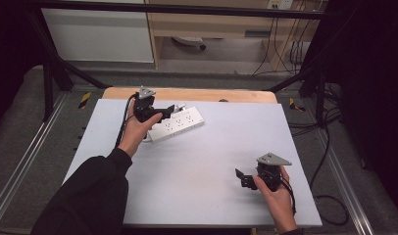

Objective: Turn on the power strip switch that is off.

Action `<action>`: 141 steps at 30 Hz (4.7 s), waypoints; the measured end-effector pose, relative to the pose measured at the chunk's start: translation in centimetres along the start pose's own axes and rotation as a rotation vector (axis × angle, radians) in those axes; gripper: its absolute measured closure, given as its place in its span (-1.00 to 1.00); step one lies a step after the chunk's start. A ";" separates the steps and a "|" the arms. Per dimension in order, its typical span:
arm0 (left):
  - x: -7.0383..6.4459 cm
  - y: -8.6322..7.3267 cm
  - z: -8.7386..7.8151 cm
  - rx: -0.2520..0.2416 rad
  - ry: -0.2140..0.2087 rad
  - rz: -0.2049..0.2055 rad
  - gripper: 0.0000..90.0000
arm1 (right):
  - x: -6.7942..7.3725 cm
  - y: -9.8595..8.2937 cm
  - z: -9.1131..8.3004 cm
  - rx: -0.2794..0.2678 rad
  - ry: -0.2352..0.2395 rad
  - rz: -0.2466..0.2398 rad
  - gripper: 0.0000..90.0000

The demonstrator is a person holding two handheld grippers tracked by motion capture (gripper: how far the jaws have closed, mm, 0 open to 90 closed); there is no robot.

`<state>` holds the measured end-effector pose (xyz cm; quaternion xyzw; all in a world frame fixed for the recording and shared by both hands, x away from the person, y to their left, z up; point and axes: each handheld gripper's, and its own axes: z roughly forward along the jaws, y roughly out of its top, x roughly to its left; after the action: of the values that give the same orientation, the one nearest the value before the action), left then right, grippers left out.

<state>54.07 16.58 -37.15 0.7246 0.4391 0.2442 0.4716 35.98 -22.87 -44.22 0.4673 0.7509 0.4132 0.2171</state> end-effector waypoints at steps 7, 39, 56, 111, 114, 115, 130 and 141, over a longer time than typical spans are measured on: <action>0.1 -0.3 0.6 0.006 -0.004 0.003 -0.84 | 0.0 0.0 0.0 -0.002 0.001 0.006 -0.93; 0.8 -1.4 2.6 0.038 -0.001 -0.034 -0.86 | -0.1 0.0 -0.1 -0.005 0.005 0.012 -0.93; 1.1 -2.0 3.5 0.064 0.022 -0.064 -0.84 | -0.2 0.0 -0.1 -0.006 0.003 0.008 -0.93; -0.7 -3.0 5.7 0.160 -0.042 -0.080 0.84 | -0.3 -0.1 -0.1 -0.007 0.002 0.016 -0.93; -0.7 -3.0 5.8 0.160 -0.049 -0.071 0.91 | -0.3 -0.1 -0.1 -0.005 0.003 0.018 -0.93; -0.7 -3.0 5.7 0.156 -0.046 -0.061 0.94 | -0.3 -0.1 -0.1 -0.005 0.004 0.018 -0.93; -0.5 -3.4 6.2 0.178 -0.046 -0.029 1.00 | -0.3 -0.1 -0.1 -0.003 0.006 0.015 -0.93; -0.4 -3.2 6.4 0.177 -0.030 -0.017 1.00 | -0.3 -0.1 -0.2 -0.001 0.006 0.019 -0.93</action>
<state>57.49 13.81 -42.76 0.7632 0.4579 0.1895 0.4145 35.98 -23.27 -44.25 0.4731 0.7469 0.4167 0.2113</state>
